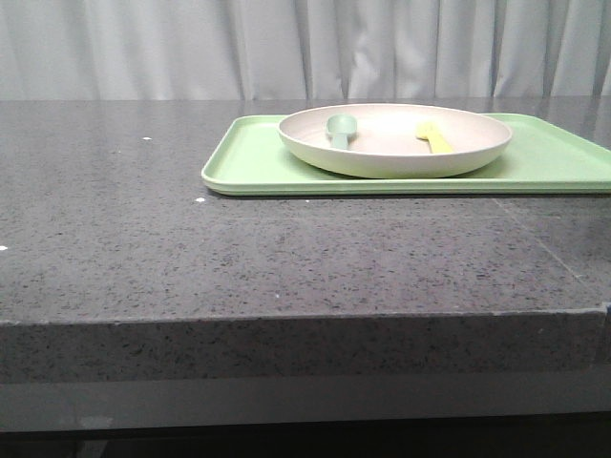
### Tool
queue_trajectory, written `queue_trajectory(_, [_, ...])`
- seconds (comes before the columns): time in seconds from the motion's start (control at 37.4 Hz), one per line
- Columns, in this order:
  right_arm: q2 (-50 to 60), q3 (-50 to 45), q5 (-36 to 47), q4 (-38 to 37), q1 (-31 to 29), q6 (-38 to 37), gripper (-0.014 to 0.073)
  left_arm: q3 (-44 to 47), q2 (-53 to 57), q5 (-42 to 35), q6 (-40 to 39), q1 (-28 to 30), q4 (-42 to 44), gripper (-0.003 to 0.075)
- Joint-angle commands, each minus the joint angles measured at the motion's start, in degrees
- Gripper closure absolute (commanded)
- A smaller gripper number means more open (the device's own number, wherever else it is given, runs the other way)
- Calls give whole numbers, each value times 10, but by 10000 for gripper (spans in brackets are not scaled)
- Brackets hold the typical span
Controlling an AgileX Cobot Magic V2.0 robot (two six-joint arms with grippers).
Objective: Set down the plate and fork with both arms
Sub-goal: 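Lower the right gripper onto the yellow fork and grasp its handle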
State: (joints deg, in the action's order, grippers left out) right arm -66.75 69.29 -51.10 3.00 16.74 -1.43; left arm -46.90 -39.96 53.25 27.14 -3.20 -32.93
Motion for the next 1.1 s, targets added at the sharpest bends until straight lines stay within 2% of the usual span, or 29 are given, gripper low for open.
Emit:
queue_trajectory(0.0, [-51,75,-18,-13,1,-27,-58,-15,1,-35,1,2,-26,362])
queue_trajectory(0.4, [-280,279,-114,-35,1,-62,-58,-15,1,-35,1,2,-26,362])
queue_trajectory(0.61, [-371,373,-155,-61,0,-114,-58,-15,1,-35,1,2,-26,362])
queue_trajectory(0.75, [-420,426,-165,-61,0,-120,-55,-15,1,-35,1,2,-26,362])
queue_trajectory(1.07, [-497,502,-176,-61,0,-154,127,-15,1,-35,1,2,-26,362])
